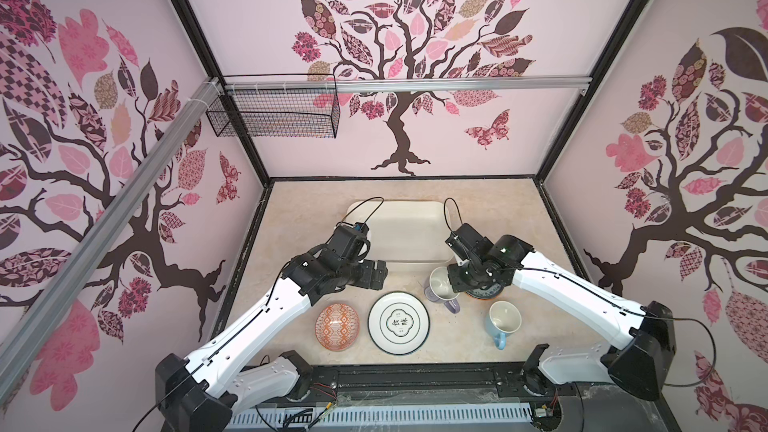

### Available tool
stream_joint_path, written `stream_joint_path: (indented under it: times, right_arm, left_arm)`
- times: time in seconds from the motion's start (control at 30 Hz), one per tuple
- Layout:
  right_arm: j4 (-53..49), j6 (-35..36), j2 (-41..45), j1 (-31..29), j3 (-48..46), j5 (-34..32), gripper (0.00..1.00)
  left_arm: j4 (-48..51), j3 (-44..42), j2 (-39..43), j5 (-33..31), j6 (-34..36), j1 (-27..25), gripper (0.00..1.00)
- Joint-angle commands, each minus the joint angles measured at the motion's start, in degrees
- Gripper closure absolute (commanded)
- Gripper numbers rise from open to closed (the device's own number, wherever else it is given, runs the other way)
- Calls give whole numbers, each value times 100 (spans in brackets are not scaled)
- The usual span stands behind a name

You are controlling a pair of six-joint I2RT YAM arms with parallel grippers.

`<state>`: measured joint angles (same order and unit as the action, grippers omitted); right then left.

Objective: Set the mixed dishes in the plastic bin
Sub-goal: 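Lift the lavender mug with the right gripper and lower it into the bin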

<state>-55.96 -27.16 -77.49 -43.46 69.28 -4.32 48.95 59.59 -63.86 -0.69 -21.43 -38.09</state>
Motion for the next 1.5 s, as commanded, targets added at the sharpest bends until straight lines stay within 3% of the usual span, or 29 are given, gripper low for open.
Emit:
stream_joint_path:
  times: [0.0, 0.37, 0.83, 1.07, 1.3, 1.47]
  right_arm:
    - [78, 216, -432, 48, 796, -273, 97]
    - [179, 709, -2516, 546, 3122, 26, 96]
    - [-599, 730, -6586, 515, 7992, 835, 97]
    - [-440, 812, -6540, 683, 7635, 739, 99]
    - [72, 1014, -5212, 1571, 5781, 567, 99]
    - [103, 1174, -4909, 2060, 5216, 387, 98]
  left_arm:
    - [152, 273, 140, -140, 156, 11, 2]
    - [151, 117, 417, 72, 175, 611, 2]
    - [164, -226, 612, -71, 205, 787, 2]
    - [125, -272, 519, -77, 295, 837, 2]
    - [-8, -265, 418, 125, 297, 863, 2]
    - [-18, -188, 377, 190, 297, 859, 2]
